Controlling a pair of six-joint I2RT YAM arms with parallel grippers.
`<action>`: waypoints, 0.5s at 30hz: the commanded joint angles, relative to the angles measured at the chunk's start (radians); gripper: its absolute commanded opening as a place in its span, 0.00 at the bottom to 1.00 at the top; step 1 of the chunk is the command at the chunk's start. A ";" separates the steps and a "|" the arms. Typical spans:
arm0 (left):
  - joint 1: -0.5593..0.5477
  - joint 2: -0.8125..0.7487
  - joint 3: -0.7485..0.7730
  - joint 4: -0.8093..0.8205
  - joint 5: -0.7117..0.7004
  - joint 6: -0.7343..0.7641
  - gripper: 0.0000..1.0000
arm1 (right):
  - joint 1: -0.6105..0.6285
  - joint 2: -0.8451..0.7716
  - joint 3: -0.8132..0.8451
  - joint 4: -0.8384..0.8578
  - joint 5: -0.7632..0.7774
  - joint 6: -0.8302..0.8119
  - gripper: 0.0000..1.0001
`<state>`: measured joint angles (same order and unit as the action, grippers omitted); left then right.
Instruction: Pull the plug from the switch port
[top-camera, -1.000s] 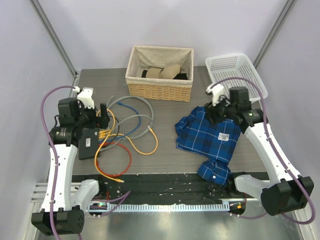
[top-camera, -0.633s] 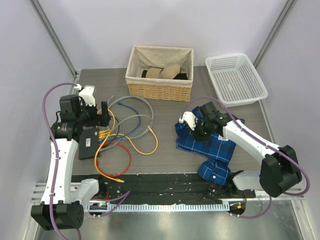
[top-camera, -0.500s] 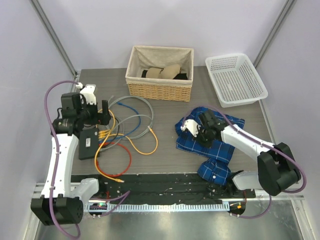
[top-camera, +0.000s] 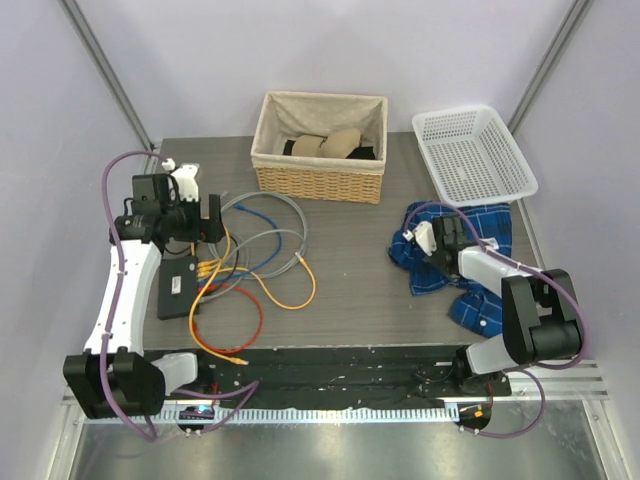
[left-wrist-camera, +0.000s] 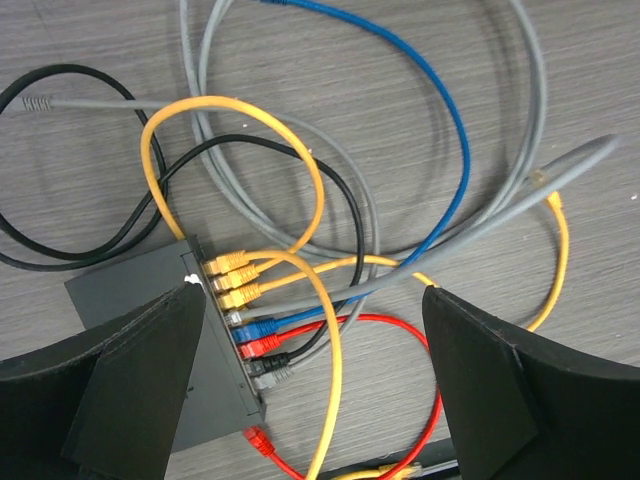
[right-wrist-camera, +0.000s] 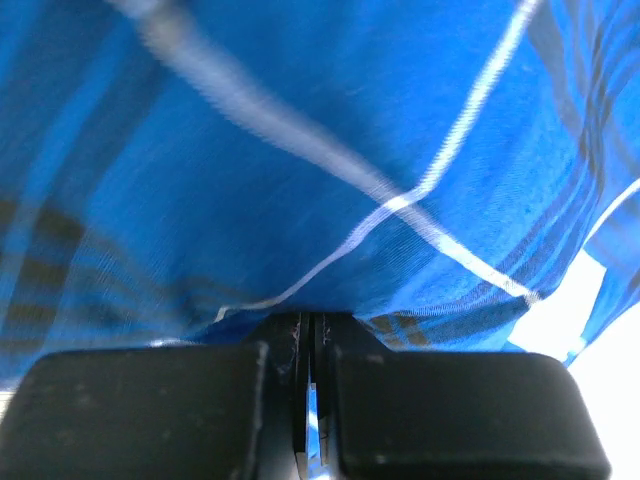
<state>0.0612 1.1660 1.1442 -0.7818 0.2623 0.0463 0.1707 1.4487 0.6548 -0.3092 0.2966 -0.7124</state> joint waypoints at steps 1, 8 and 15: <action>0.003 0.047 0.057 -0.022 -0.032 0.036 0.95 | -0.030 0.003 0.040 -0.193 -0.150 0.057 0.01; 0.031 0.090 0.134 -0.168 -0.216 0.170 0.98 | 0.050 -0.169 0.250 -0.291 -0.595 0.208 0.47; 0.221 0.122 0.061 -0.189 -0.213 0.113 1.00 | 0.130 -0.182 0.333 -0.050 -0.761 0.378 0.78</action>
<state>0.1802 1.2518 1.2102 -0.9104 0.0772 0.1860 0.2806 1.2243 0.9230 -0.4980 -0.2882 -0.4717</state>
